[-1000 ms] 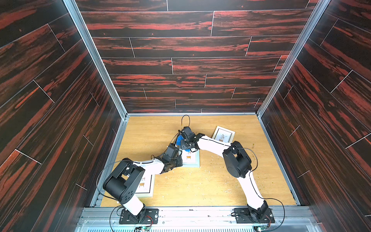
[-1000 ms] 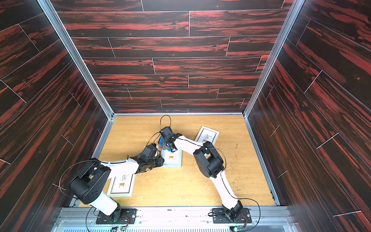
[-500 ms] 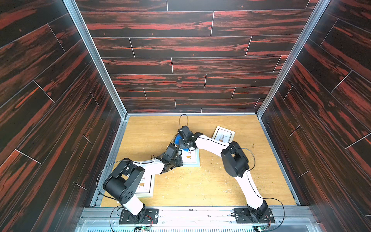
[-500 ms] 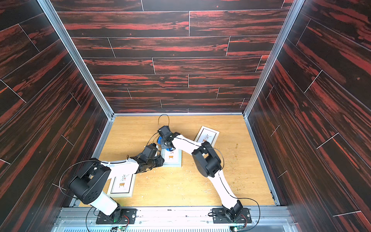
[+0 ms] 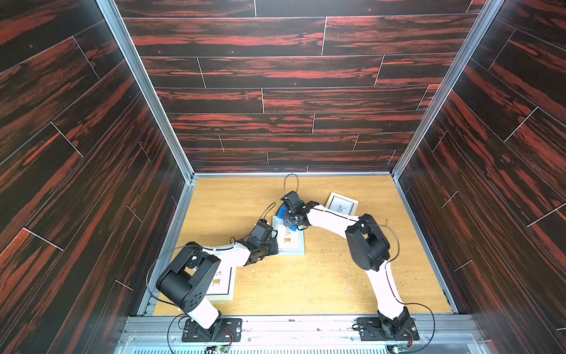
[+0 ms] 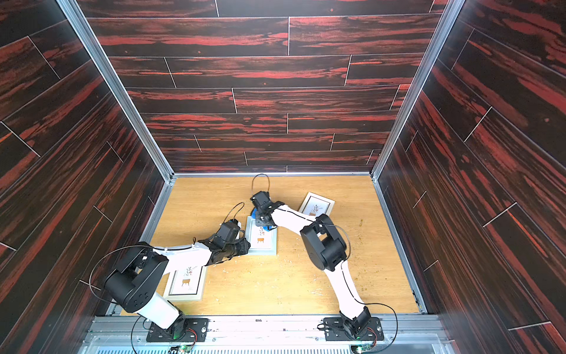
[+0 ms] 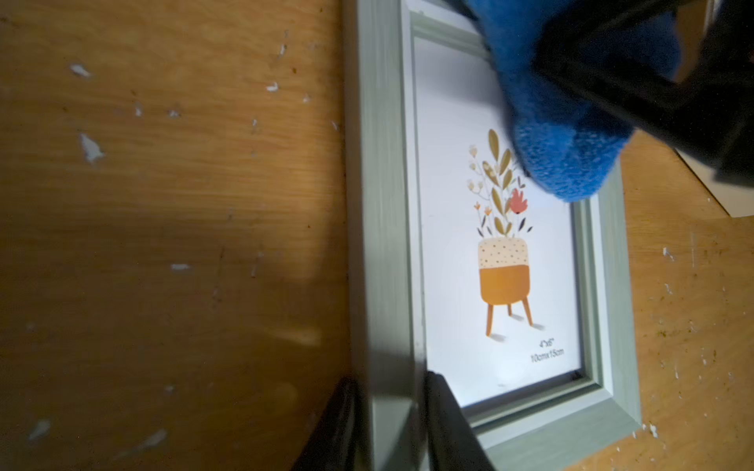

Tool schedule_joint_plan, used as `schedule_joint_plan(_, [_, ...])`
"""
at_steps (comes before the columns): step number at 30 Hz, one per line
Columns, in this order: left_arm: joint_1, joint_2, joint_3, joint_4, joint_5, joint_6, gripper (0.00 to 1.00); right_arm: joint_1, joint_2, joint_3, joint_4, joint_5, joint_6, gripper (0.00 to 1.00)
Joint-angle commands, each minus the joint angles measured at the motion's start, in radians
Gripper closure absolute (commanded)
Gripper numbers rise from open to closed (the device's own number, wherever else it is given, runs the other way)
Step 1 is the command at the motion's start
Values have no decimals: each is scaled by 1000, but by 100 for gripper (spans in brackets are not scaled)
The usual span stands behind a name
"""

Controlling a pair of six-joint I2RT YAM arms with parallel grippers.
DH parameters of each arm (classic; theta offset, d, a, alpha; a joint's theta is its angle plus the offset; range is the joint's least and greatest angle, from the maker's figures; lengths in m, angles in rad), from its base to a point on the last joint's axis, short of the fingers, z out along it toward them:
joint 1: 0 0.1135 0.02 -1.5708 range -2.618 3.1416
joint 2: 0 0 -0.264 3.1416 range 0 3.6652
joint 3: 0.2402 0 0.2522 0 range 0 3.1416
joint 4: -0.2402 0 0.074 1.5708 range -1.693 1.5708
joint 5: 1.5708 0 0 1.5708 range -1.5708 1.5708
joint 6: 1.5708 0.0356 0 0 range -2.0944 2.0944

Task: Wipe the picture frame with a cloth
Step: Wipe the dirt from the picture frame.

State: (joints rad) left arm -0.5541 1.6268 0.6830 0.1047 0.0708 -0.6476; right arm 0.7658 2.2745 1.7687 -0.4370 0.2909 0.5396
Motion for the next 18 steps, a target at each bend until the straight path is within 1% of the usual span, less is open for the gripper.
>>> schedule_joint_plan(1, [-23, 47, -79, -259, 44, 15, 70, 31, 76, 55, -43, -22, 19, 100])
schedule_joint_plan(3, [-23, 46, -82, -255, 44, 13, 70, 10, 59, 37, -74, 33, 19, 100])
schedule_joint_plan(4, [-23, 45, -83, -252, 44, 13, 70, -10, 38, 2, -76, 51, 22, 100])
schedule_joint_plan(7, [-24, 48, -82, -248, 46, 15, 70, -63, -52, -152, 5, 34, 12, 100])
schedule_joint_plan(9, [-24, 48, -82, -248, 46, 15, 70, -63, -75, -189, 25, 27, 5, 100])
schedule_joint_plan(14, [-23, 50, -80, -244, 46, 13, 70, 11, -22, -112, 8, 7, 30, 100])
schedule_joint_plan(16, [-24, 47, -88, -233, 46, 8, 70, 29, 5, -78, 7, -31, 34, 100])
schedule_joint_plan(18, [-23, 46, -95, -222, 48, 3, 70, 32, 7, -74, 4, -37, 33, 100])
